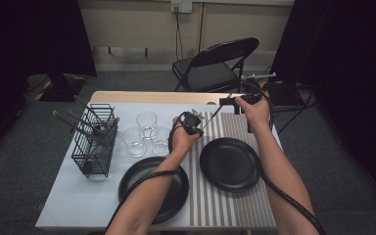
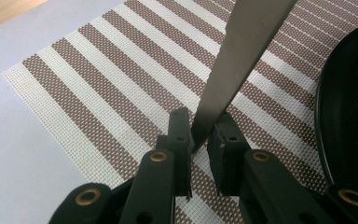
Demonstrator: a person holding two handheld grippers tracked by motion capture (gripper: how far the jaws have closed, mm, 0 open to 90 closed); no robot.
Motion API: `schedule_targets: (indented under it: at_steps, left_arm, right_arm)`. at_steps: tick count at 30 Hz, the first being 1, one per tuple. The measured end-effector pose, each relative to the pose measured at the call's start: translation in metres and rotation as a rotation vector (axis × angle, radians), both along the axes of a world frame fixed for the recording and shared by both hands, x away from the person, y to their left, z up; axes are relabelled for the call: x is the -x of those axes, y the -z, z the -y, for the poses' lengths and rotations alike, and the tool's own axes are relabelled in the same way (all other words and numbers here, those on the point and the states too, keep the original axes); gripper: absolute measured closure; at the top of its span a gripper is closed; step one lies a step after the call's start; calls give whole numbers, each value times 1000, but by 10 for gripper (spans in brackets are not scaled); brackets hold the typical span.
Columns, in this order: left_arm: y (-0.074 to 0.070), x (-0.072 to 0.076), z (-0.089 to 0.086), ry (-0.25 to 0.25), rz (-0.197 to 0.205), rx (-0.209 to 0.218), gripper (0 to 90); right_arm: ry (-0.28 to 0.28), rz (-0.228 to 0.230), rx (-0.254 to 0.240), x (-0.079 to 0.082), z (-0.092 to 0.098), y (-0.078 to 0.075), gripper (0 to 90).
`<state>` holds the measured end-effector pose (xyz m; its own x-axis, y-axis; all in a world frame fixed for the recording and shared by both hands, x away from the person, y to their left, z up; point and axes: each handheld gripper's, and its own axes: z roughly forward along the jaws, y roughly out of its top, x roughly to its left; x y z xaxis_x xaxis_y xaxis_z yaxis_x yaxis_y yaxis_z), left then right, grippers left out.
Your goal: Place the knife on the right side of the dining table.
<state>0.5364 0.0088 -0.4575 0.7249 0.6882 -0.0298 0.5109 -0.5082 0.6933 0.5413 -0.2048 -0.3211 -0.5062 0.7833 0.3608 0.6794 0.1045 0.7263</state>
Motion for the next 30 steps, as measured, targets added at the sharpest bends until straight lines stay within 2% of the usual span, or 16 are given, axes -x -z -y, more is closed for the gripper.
schedule_targets:
  at_steps: [4, 8, 18, 24, 25, 27, 30]
  left_arm:
    - [1, -1, 0, -1, -15, 12, 792]
    - [2, -1, 0, 2, -8, 14, 787]
    - [4, -2, 3, -6, 3, 24, 786]
    - [4, -1, 4, 21, 41, -11, 819]
    - [4, 0, 4, 26, 54, -21, 834]
    - [4, 0, 4, 27, 53, -26, 848]
    - [3, 1, 6, 48, 82, -53, 859]
  right_arm:
    - [11, -7, -1, 1, 1, 1, 754]
    - [22, -19, 3, 2, 3, 2, 755]
    - [22, -12, 4, 2, -2, 1, 759]
    - [33, -3, -10, 2, -3, 2, 749]
    - [32, 0, -8, 2, -3, 3, 739]
    - [32, -1, 3, 1, -4, 3, 737]
    - [39, 4, 2, 1, -4, 5, 736]
